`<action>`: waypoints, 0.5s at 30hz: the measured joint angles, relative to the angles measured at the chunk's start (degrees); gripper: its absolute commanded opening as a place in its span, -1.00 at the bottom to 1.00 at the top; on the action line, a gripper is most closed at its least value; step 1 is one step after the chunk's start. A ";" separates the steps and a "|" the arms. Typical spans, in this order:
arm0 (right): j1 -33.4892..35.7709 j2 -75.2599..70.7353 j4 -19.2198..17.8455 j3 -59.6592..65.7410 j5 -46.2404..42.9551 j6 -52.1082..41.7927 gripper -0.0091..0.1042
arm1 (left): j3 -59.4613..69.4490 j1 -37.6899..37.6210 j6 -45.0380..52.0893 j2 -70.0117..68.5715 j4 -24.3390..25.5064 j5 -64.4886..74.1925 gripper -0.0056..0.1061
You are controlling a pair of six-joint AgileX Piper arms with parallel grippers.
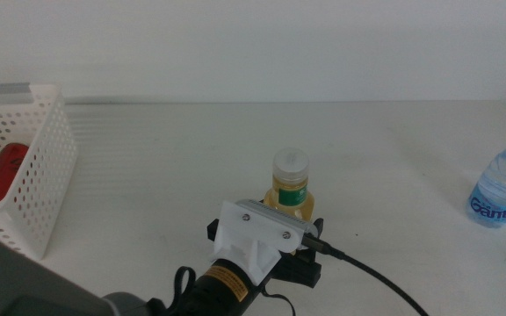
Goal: Use arms to grab the bottles and put them into the dustbin to the left of the table.
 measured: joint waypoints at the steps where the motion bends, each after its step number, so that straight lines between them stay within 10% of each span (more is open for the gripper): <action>1: 0.00 0.00 0.00 0.00 0.00 0.00 0.36 | -0.47 0.00 0.00 0.43 -0.12 0.00 0.71; 15: 0.00 0.00 0.00 0.00 0.00 0.00 0.36 | -2.48 0.00 0.00 6.42 -1.17 -2.68 0.69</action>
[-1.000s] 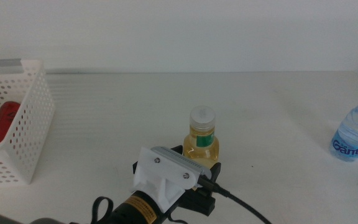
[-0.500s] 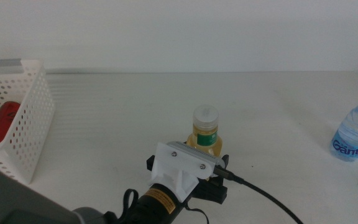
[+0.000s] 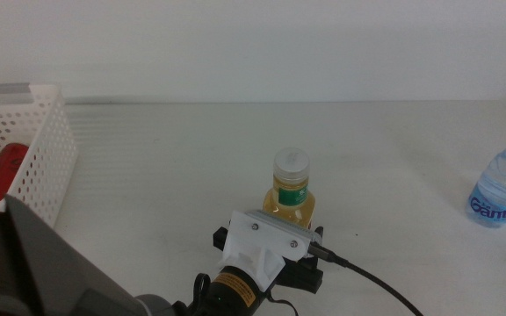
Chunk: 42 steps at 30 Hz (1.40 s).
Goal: Use arms to grab the bottles and put them into the dustbin to the left of the table.
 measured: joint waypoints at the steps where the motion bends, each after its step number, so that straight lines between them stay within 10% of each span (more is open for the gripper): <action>1: 0.00 0.00 0.00 0.00 0.00 0.00 0.36 | 0.00 0.00 0.00 0.34 0.00 0.00 0.67; 11: 0.00 0.00 0.00 0.00 0.00 0.00 0.36 | 0.00 0.00 0.05 1.10 0.21 -0.05 -0.28; 12: 0.00 0.00 0.00 0.00 0.00 0.00 0.36 | 0.00 0.00 0.11 0.97 0.16 0.05 -0.99; 30: 0.00 0.00 0.00 0.00 0.00 0.06 0.36 | 8.32 0.91 15.21 -32.16 -11.36 22.29 -0.99; 42: 0.00 0.00 0.00 0.00 0.00 0.10 0.36 | -2.54 18.76 26.35 -46.83 -13.53 60.76 -0.99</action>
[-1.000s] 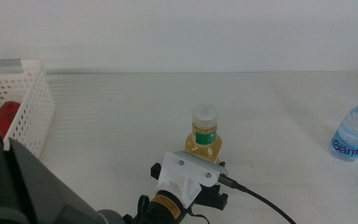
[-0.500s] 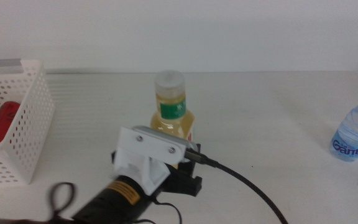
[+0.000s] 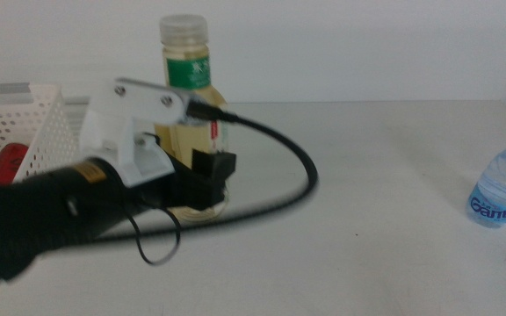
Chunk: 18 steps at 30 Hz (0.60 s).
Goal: Use arms to grab the bottles and put them into the dustbin to the left of the table.
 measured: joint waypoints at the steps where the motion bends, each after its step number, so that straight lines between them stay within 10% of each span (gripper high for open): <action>1: 0.00 0.00 0.00 0.00 0.00 0.00 0.36 | -1.05 1.51 0.04 0.00 0.27 2.44 -0.99; 18: 0.00 0.00 0.00 0.00 0.00 0.02 0.36 | -6.69 18.83 1.06 0.00 2.77 19.44 -0.99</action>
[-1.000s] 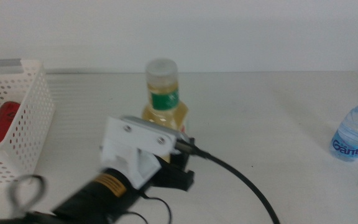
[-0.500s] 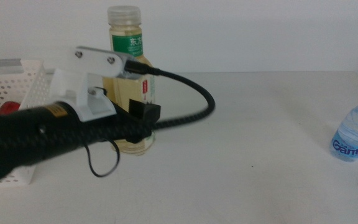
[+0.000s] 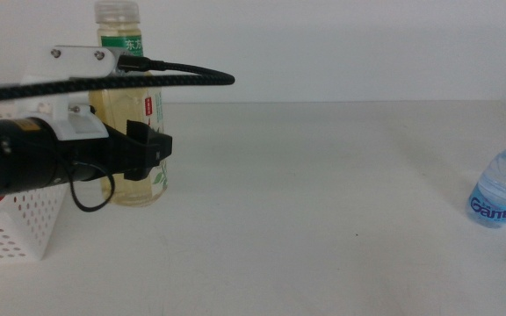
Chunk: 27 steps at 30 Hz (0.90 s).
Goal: Use arms to grab the bottles and put them into the dustbin to the left of the table.
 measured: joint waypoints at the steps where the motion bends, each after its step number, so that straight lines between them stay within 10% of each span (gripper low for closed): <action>1: 0.00 0.00 0.00 0.00 0.00 0.00 0.36 | -0.75 0.74 0.00 0.06 0.56 2.34 -0.99; 13: 0.00 0.00 0.00 0.00 0.00 0.00 0.36 | -18.95 14.77 -16.54 8.34 20.94 32.07 -0.99; 27: 0.00 0.00 0.00 0.00 0.00 0.00 0.36 | -46.06 26.79 -13.51 23.57 22.51 55.67 -0.99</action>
